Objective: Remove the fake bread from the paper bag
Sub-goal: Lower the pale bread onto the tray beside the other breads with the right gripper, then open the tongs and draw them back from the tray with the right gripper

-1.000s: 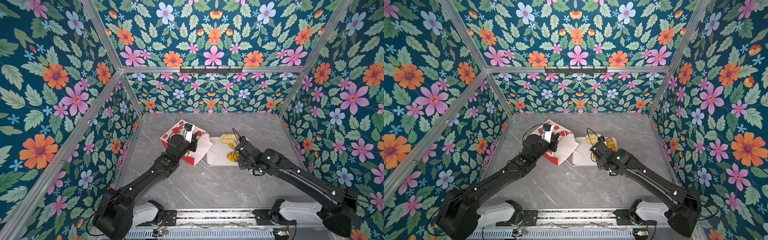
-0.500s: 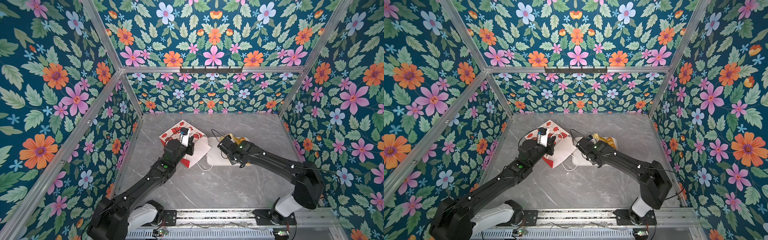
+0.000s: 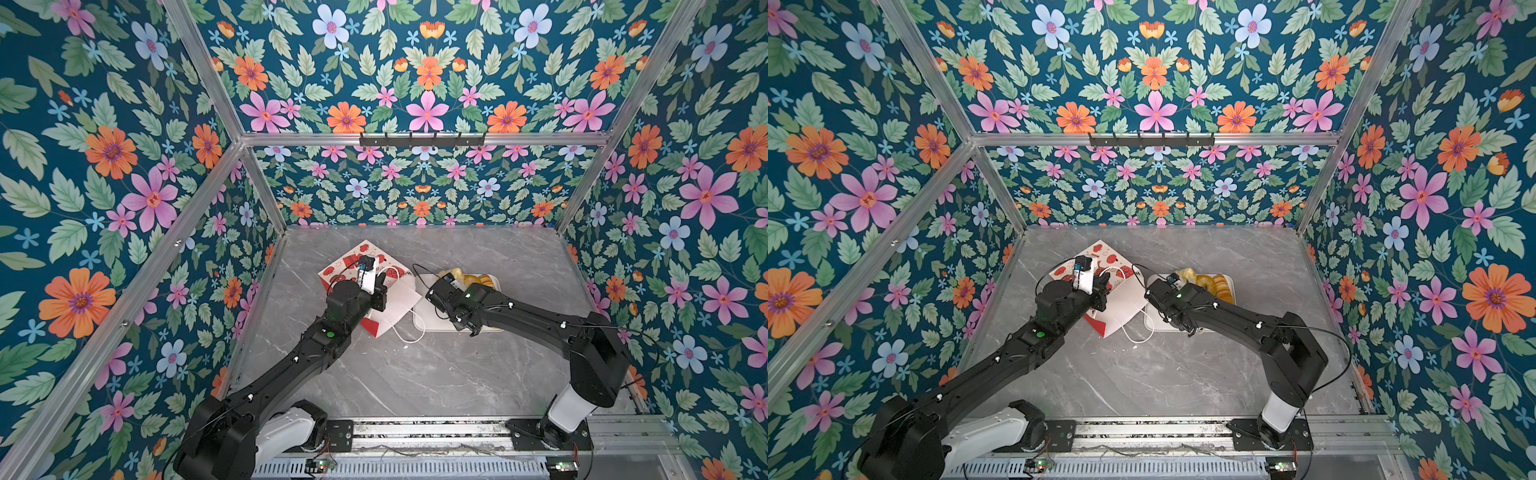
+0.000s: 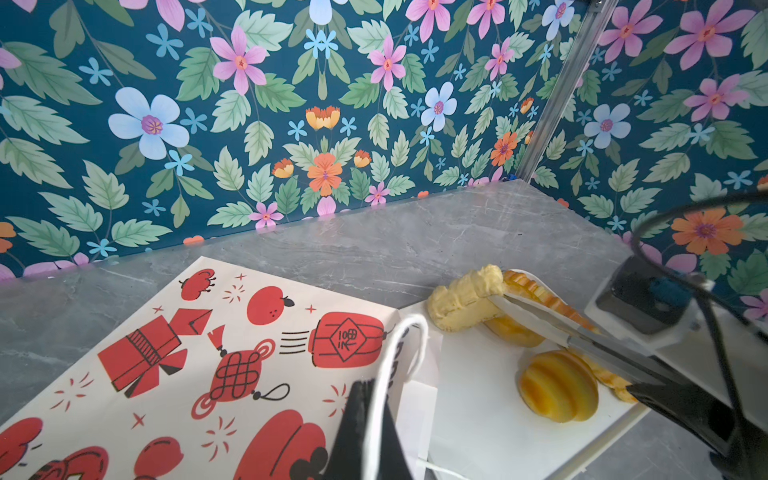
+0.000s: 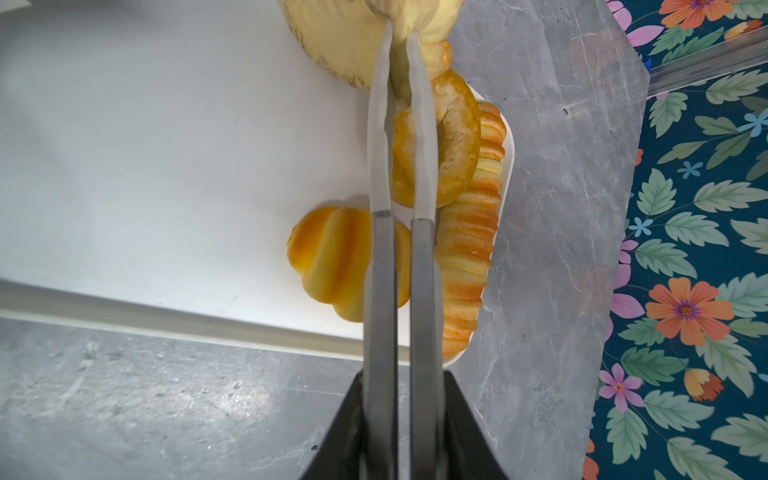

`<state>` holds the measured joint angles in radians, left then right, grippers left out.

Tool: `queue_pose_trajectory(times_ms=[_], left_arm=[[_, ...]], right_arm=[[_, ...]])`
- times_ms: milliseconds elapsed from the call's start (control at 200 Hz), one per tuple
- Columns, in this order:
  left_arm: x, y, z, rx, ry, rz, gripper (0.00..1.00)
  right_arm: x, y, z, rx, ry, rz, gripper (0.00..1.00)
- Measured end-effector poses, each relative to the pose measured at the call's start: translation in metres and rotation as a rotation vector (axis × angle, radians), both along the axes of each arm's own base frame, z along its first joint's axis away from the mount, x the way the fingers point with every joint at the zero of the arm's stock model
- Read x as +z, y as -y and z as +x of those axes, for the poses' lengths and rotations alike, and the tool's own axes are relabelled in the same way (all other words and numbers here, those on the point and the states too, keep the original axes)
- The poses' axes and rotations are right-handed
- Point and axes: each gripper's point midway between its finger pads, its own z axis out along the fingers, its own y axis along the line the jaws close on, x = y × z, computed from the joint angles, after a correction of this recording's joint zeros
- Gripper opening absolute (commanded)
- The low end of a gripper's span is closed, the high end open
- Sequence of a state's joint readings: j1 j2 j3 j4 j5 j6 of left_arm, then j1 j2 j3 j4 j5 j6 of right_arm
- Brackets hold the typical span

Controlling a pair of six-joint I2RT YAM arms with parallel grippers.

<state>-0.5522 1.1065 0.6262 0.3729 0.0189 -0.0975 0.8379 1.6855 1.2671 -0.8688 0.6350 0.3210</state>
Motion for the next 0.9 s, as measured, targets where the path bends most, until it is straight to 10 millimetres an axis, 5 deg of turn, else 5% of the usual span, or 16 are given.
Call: queue_pose_trajectory(times_ms=[900], left_arm=[[-0.009, -0.002, -0.002, -0.001, -0.01, -0.005, 0.0]], right_arm=[[-0.013, -0.04, -0.062, 0.059, -0.094, 0.054, 0.41]])
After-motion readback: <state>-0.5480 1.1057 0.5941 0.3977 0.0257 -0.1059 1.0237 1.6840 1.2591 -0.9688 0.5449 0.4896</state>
